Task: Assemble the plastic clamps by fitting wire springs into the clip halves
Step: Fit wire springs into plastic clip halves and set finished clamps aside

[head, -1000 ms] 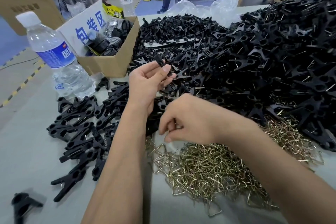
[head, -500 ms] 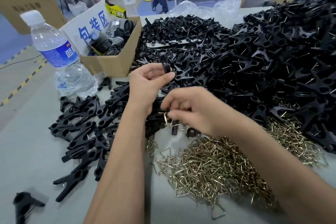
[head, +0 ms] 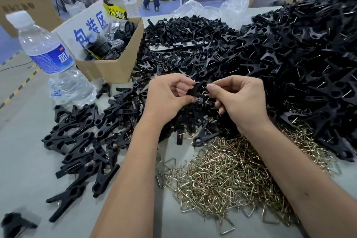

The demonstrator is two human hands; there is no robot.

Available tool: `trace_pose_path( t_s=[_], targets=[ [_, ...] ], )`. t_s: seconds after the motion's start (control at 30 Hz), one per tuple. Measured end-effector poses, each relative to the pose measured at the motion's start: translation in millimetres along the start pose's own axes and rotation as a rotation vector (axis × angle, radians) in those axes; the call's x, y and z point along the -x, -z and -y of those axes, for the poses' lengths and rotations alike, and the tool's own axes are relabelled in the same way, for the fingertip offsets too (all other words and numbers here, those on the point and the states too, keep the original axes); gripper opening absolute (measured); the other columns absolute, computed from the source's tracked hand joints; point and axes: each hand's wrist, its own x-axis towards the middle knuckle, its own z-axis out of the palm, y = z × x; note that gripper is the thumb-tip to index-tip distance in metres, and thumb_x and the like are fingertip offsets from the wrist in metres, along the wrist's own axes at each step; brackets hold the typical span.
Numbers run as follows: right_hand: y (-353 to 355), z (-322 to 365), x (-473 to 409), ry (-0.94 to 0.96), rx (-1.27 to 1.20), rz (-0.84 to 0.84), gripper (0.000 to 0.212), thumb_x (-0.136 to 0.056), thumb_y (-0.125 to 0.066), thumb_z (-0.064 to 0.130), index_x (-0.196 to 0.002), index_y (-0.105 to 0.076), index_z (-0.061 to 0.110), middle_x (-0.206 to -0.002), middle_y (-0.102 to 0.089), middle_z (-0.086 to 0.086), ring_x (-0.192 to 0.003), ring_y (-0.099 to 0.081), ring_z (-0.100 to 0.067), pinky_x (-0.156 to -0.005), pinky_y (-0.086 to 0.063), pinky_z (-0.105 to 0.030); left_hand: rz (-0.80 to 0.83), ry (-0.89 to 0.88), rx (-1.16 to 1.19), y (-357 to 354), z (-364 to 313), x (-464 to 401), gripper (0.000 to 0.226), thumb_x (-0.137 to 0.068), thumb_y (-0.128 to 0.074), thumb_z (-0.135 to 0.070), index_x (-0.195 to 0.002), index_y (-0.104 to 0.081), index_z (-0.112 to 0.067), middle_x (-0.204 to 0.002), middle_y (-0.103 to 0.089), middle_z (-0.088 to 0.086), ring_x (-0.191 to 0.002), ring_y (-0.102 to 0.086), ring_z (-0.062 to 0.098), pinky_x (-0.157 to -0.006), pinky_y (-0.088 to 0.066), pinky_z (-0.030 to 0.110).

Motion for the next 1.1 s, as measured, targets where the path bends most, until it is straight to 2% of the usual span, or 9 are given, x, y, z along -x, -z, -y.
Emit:
trace_pose_path(
  t_s=[0.17,0.33,0.47,0.57,0.63,0.8,0.87,1.0,1.1],
  targets=[
    [1.1,-3.6,-1.1,0.004,0.083,-0.025,0.012,-0.084,-0.086,0.015,-0.076,-0.077,0.015,-0.061,-0.072,-0.007,-0.044,-0.063,-0.016,-0.04,-0.047,-0.023,0.034,-0.018,0.023,-5.0,-1.1,0.8,0.033,-0.064,-0.094,0.005,-0.084,-0.077,-0.017,-0.073,-0.073,-0.007,-0.067,-0.067,0.006,-0.071,-0.06,0.025],
    [2.3,-3.7,-0.6,-0.003,0.107,-0.031,0.012,-0.084,-0.087,0.015,-0.078,-0.077,0.014,-0.059,-0.071,-0.006,-0.044,-0.063,-0.017,-0.04,-0.047,-0.023,0.05,-0.014,0.029,-6.1,-3.6,2.5,0.028,-0.065,-0.094,0.004,-0.084,-0.079,-0.01,-0.076,-0.073,0.007,-0.068,-0.064,0.012,-0.071,-0.06,0.038],
    [6.3,4.9,-1.2,-0.135,-0.138,0.106,0.018,-0.075,-0.091,0.019,-0.075,-0.075,0.009,-0.057,-0.066,-0.004,-0.042,-0.054,-0.009,-0.038,-0.041,-0.018,0.068,-0.026,0.079,-3.2,-5.6,3.6,0.027,-0.067,-0.093,0.003,-0.084,-0.078,-0.01,-0.073,-0.071,-0.001,-0.067,-0.063,0.013,-0.068,-0.058,0.031],
    [11.2,11.6,-4.8,-0.324,-0.344,0.278,0.027,-0.063,-0.088,0.03,-0.076,-0.072,0.012,-0.065,-0.065,-0.002,-0.048,-0.053,-0.006,-0.039,-0.04,-0.014,0.084,-0.048,0.211,-3.4,-10.2,4.8,0.027,-0.068,-0.09,0.007,-0.089,-0.076,-0.005,-0.083,-0.075,0.019,-0.075,-0.071,0.031,-0.077,-0.06,0.05],
    [13.5,13.6,-4.7,-0.421,-0.395,0.435,0.04,-0.065,-0.085,0.034,-0.094,-0.07,0.011,-0.074,-0.066,-0.004,-0.053,-0.056,-0.006,-0.04,-0.042,-0.012,0.106,-0.061,0.314,-3.6,-13.0,5.1,0.028,-0.069,-0.088,0.009,-0.091,-0.075,-0.004,-0.086,-0.074,0.023,-0.082,-0.071,0.042,-0.081,-0.059,0.055],
    [19.0,13.7,-4.2,-0.484,-0.557,0.626,0.039,-0.08,-0.076,0.032,-0.118,-0.076,0.024,-0.084,-0.066,-0.007,-0.062,-0.064,-0.007,-0.044,-0.049,-0.01,0.181,-0.044,0.482,-1.0,-12.4,6.0,0.027,-0.069,-0.087,0.002,-0.091,-0.078,-0.012,-0.085,-0.074,0.005,-0.084,-0.069,0.032,-0.079,-0.059,0.041],
    [20.7,12.5,-3.8,-0.494,-0.65,0.696,0.049,-0.077,-0.084,0.034,-0.124,-0.076,0.026,-0.084,-0.067,-0.006,-0.064,-0.066,-0.007,-0.046,-0.052,-0.011,0.174,-0.03,0.527,-2.6,-13.2,5.6,0.029,-0.066,-0.088,-0.006,-0.091,-0.077,-0.016,-0.089,-0.074,0.017,-0.085,-0.071,0.029,-0.079,-0.061,0.041],
    [17.6,8.5,-2.0,-0.592,-0.938,0.82,0.049,-0.076,-0.091,0.024,-0.122,-0.076,0.017,-0.087,-0.065,-0.01,-0.068,-0.066,-0.009,-0.047,-0.055,-0.013,0.129,-0.005,0.587,-0.9,-13.5,4.9,0.044,-0.065,-0.087,-0.001,-0.092,-0.054,-0.014,-0.073,-0.07,-0.001,-0.066,-0.068,0.008,-0.065,-0.056,0.022],
    [16.4,6.9,-2.0,-0.716,-1.212,0.867,0.034,-0.086,-0.081,0.013,-0.12,-0.073,0.011,-0.088,-0.058,-0.014,-0.069,-0.062,-0.014,-0.051,-0.059,-0.018,0.101,0.019,0.614,2.0,-11.7,4.8,0.043,-0.065,-0.087,0.008,-0.089,-0.058,-0.012,-0.075,-0.077,0.0,-0.074,-0.075,0.01,-0.068,-0.058,0.022]
  ],
)
